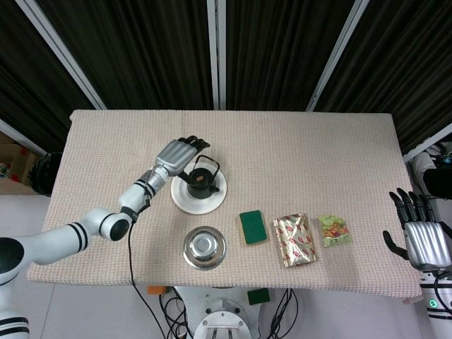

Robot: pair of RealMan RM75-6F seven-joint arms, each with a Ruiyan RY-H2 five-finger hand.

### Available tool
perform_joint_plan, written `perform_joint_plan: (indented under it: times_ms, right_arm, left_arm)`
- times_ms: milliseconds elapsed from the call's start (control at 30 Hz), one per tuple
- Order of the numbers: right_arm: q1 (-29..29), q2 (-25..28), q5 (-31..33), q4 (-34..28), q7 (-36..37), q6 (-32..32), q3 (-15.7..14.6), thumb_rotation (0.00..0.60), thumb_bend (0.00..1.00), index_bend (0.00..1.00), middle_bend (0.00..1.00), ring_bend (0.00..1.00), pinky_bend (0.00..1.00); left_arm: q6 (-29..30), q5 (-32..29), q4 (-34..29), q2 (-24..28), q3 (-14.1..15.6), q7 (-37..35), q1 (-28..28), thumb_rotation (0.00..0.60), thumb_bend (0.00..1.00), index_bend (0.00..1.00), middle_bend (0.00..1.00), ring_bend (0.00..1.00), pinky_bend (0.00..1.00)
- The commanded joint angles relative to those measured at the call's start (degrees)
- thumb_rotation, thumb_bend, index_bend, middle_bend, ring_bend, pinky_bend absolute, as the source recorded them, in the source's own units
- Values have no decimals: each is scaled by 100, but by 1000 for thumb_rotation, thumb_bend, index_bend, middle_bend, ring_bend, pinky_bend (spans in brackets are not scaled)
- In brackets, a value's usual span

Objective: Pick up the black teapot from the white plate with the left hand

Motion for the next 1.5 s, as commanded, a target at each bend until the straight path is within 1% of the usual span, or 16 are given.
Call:
perform_joint_plan:
  times_ms: [33, 200, 300, 367, 400, 433, 467, 500, 533, 600, 767, 967, 1100, 1200, 1267, 1500]
  right_arm:
    - [-3, 8, 18, 6, 26, 3, 8, 600, 325, 0, 0, 0, 0]
    - [5, 14, 35, 16, 62, -25, 7, 600, 325, 0, 0, 0, 0]
    - [6, 22, 22, 15, 80, -23, 1, 600, 325, 0, 0, 0, 0]
    - [3, 25, 16, 15, 93, -10, 3, 600, 324, 0, 0, 0, 0]
    - [2, 26, 15, 15, 98, -9, 3, 600, 325, 0, 0, 0, 0]
    - [2, 28, 17, 17, 104, -10, 2, 600, 325, 0, 0, 0, 0]
    - [3, 29, 20, 20, 108, -14, 2, 600, 325, 0, 0, 0, 0]
    - [4, 31, 24, 20, 112, -20, 1, 600, 325, 0, 0, 0, 0]
    - [5, 33, 31, 20, 118, -26, 2, 600, 325, 0, 0, 0, 0]
    - [5, 34, 39, 21, 121, -27, 5, 600, 325, 0, 0, 0, 0]
    - [11, 36, 67, 12, 121, -53, 6, 600, 325, 0, 0, 0, 0]
    - [1, 62, 97, -8, 143, -55, 10, 600, 325, 0, 0, 0, 0]
    - [-3, 103, 136, -56, 144, -92, 3, 600, 326, 0, 0, 0, 0]
    - [3, 109, 165, -65, 135, -116, 9, 600, 326, 0, 0, 0, 0]
    - [6, 106, 193, -67, 123, -122, 21, 600, 326, 0, 0, 0, 0]
    - [-6, 107, 256, -95, 116, -117, 44, 600, 327, 0, 0, 0, 0]
  left_arm:
    - [-81, -104, 186, -168, 64, -3, -154, 436, 73, 137, 122, 65, 204]
    - [-117, -83, 318, -288, 119, -91, -290, 440, 74, 144, 128, 68, 205]
    - [-25, 55, 343, -327, 104, -183, -336, 438, 74, 183, 164, 113, 253]
    - [34, 172, 358, -355, 61, -335, -350, 415, 74, 215, 206, 149, 278]
    - [37, 208, 369, -367, 36, -422, -357, 377, 73, 236, 242, 166, 282]
    - [19, 252, 398, -378, 17, -514, -375, 309, 72, 252, 266, 174, 282]
    - [-11, 268, 420, -384, 11, -571, -394, 263, 71, 259, 276, 176, 282]
    - [-40, 282, 436, -390, 2, -624, -413, 181, 66, 266, 283, 177, 282]
    - [-61, 303, 459, -402, -2, -673, -439, 125, 56, 271, 284, 177, 282]
    - [-77, 341, 492, -428, 6, -712, -479, 87, 31, 281, 286, 178, 282]
    - [-174, 265, 701, -587, 67, -660, -638, 85, 2, 300, 287, 178, 275]
    - [-409, 59, 1073, -735, 267, -327, -879, 86, 0, 346, 312, 185, 273]
    - [-425, -88, 1135, -767, 324, -231, -943, 87, 0, 386, 378, 232, 275]
    - [-432, -215, 1129, -786, 349, -209, -966, 87, 0, 409, 396, 264, 276]
    - [-468, -330, 1060, -770, 356, -209, -988, 88, 0, 426, 405, 282, 276]
    - [-252, -356, 813, -664, 445, -45, -1025, 90, 0, 489, 515, 387, 277]
